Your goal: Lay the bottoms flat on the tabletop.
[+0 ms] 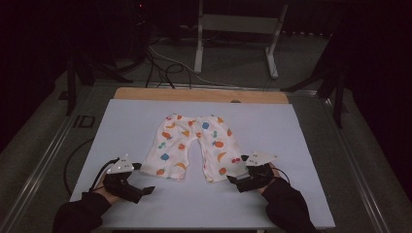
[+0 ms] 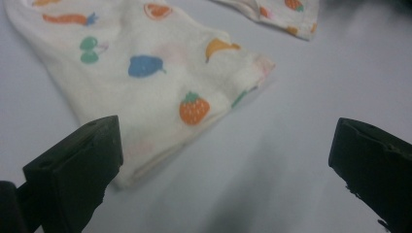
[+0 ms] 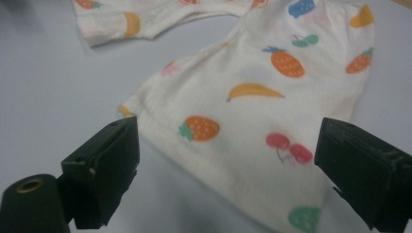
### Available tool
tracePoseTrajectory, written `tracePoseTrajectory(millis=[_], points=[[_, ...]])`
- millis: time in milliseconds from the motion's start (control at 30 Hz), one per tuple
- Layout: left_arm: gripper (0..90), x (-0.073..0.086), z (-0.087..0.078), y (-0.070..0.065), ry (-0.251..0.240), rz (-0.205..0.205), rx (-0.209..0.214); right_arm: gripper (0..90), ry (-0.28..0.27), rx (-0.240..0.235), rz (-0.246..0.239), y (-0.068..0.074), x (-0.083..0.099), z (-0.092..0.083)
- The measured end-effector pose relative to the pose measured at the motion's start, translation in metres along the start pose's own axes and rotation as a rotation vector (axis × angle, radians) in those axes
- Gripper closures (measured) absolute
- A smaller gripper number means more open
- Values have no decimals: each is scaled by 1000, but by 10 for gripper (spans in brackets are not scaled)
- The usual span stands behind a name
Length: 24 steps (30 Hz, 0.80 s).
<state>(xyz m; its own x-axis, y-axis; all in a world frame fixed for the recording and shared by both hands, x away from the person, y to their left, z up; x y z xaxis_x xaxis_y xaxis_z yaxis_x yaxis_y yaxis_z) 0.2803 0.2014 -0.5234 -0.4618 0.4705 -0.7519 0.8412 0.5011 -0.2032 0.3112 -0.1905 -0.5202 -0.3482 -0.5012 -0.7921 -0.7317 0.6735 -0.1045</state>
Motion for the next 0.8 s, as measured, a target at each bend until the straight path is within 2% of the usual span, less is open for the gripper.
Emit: tracePoseTrajectory(millis=[233,367,533,633,800], points=[[3,10,-8,-4,-3,-10,-8,94,3,15,-1,4,13,-18],[4,14,-14,-5,-18,-14,-13,94,13,38,-2,4,22,-28],[3,21,-21,-5,-26,-20,-27,94,23,82,20,-2,34,-42],[4,24,-24,-2,-36,-32,-36,101,22,105,31,-6,37,-45],[4,22,-25,-2,-58,-35,-44,101,29,98,35,-6,39,-42]])
Point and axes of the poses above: each handheld gripper's, and its own axes: z roughly forward along the jaws, x roughly out of its underside, y roughly to its left, the point moved 4 cm from there along z, roughly forward along the jaws, and after that the axes turned 7 degrees about x, right-handed, at the moved point
